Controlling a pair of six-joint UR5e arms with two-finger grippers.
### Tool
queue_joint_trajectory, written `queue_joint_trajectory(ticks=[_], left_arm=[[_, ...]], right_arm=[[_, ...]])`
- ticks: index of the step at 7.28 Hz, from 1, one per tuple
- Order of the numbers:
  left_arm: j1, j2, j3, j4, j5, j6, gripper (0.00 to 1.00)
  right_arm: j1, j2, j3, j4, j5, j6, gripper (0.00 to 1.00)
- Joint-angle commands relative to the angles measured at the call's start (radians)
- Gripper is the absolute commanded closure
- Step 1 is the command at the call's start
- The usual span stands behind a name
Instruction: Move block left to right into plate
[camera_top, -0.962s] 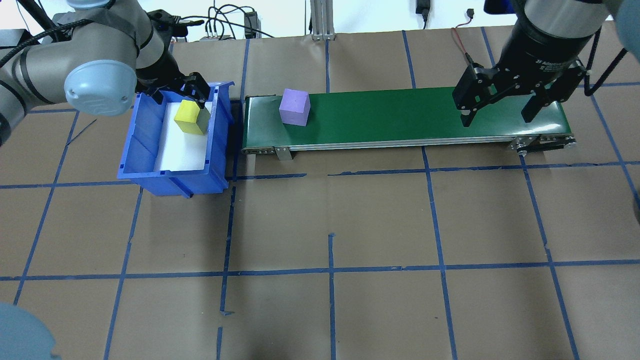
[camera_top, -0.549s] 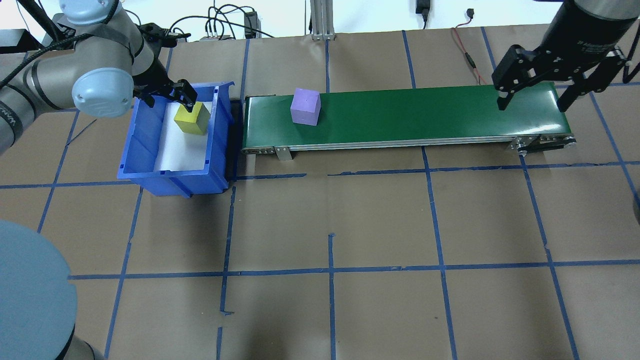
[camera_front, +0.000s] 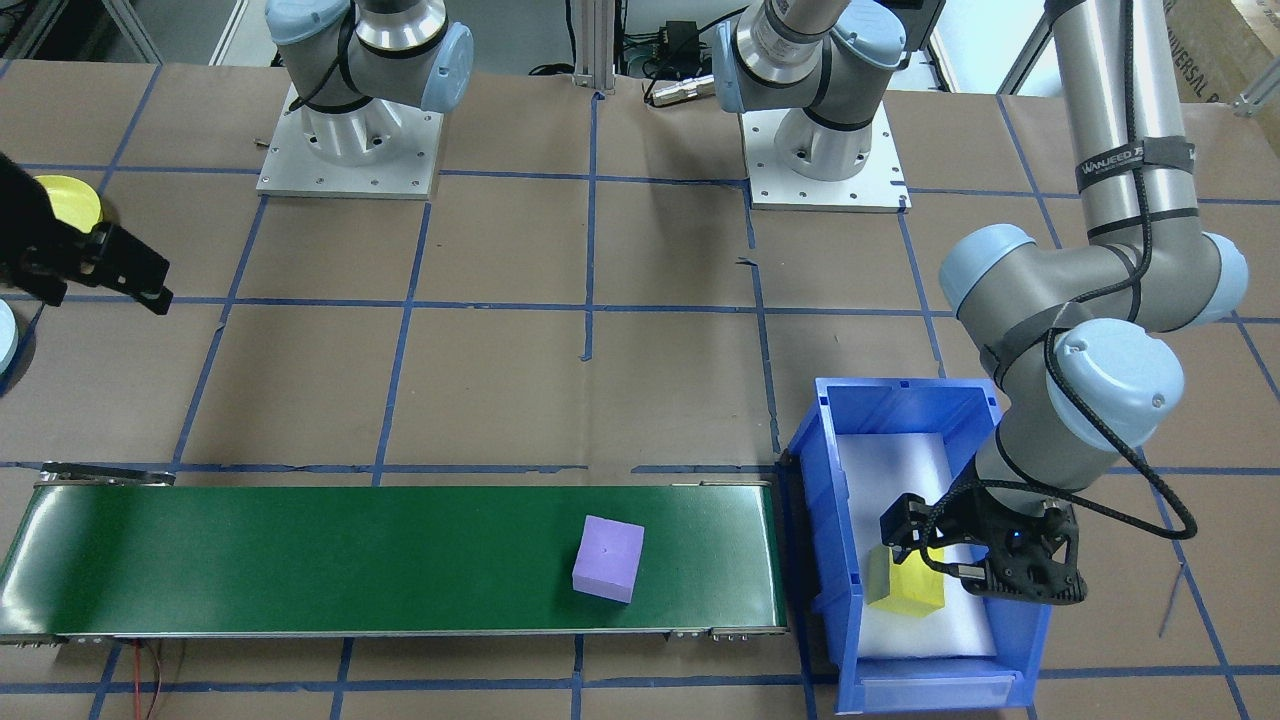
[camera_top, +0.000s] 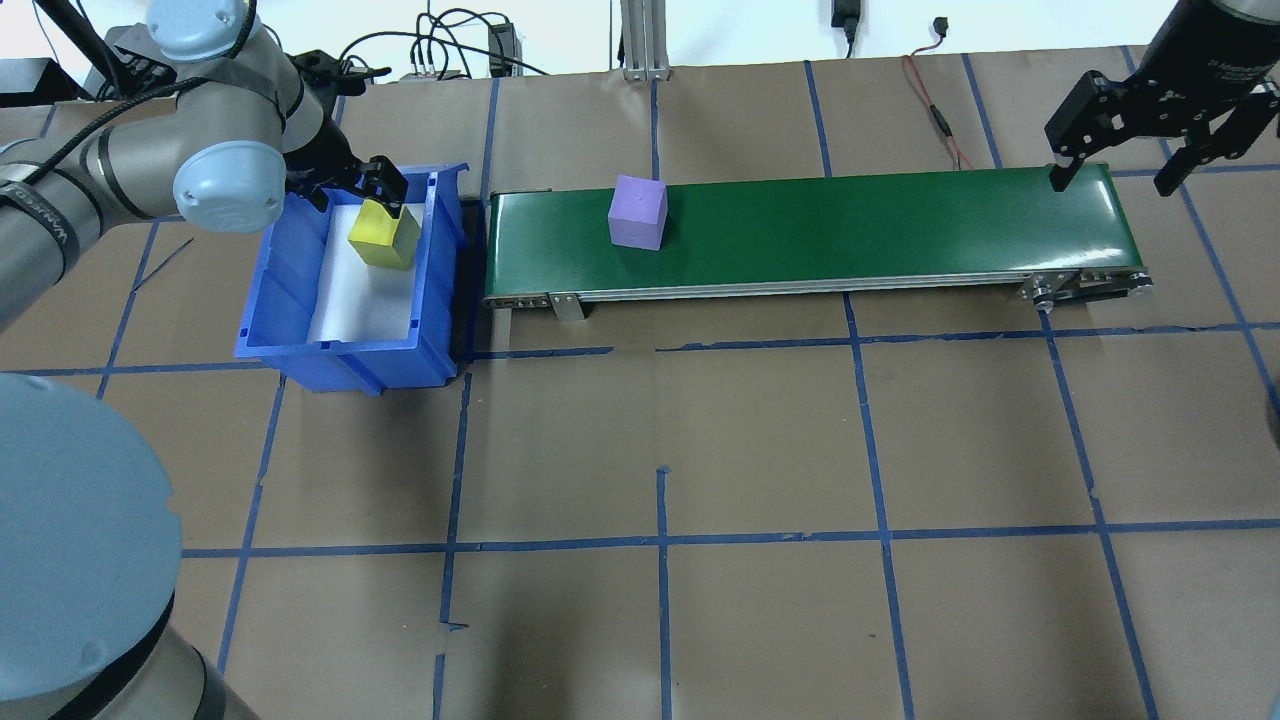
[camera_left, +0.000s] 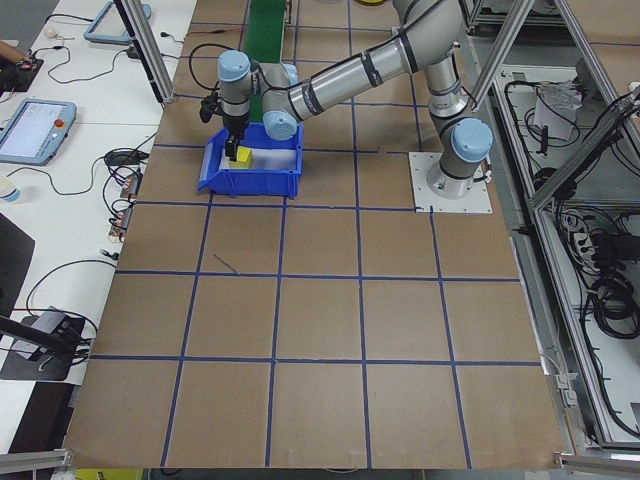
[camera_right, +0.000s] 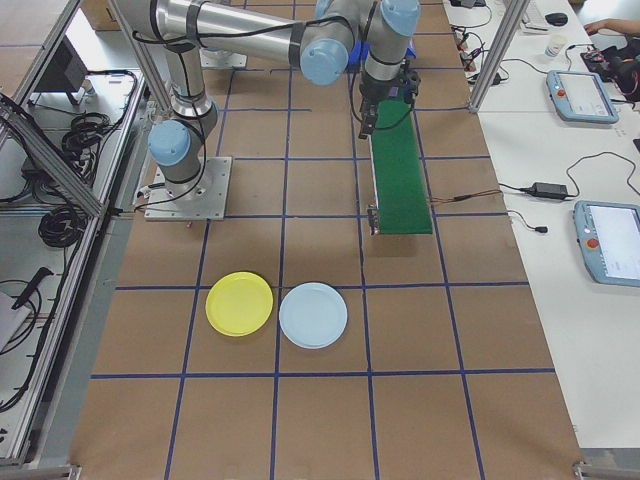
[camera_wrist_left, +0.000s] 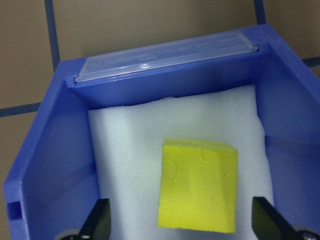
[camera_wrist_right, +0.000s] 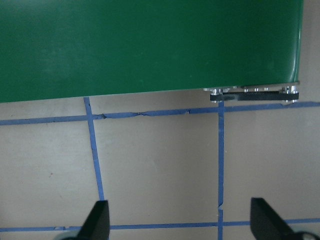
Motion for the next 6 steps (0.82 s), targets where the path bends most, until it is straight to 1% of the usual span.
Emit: queue_joint_trajectory(ticks=[1,2,3,4,5,6], left_arm=[[0.0,-0.016,0.001,0.004,-0.041,0.0,0.0],[0.0,-0.032,0.002,0.025,-0.045,0.003,0.0],[0.0,-0.043,0.002,0.043,-0.045,0.006,0.0],[0.0,-0.054,0.009,0.048,-0.045,0.008,0.02],[0.0,-0.063,0.01,0.065,-0.043,0.008,0.05],[0.0,-0.066,0.009,0.068,-0.043,0.008,0.25]], right_arm=[[-0.008,0.068,-0.002,-0.055,0.002,-0.08,0.0],[-0.027,0.114,0.005,-0.101,0.026,-0.117,0.0],[-0.041,0.134,0.007,-0.126,0.09,-0.171,0.0],[-0.055,0.136,0.014,-0.128,0.105,-0.177,0.0],[-0.061,0.162,0.021,-0.152,0.121,-0.176,0.0],[-0.096,0.182,0.04,-0.163,0.19,-0.18,0.0]])
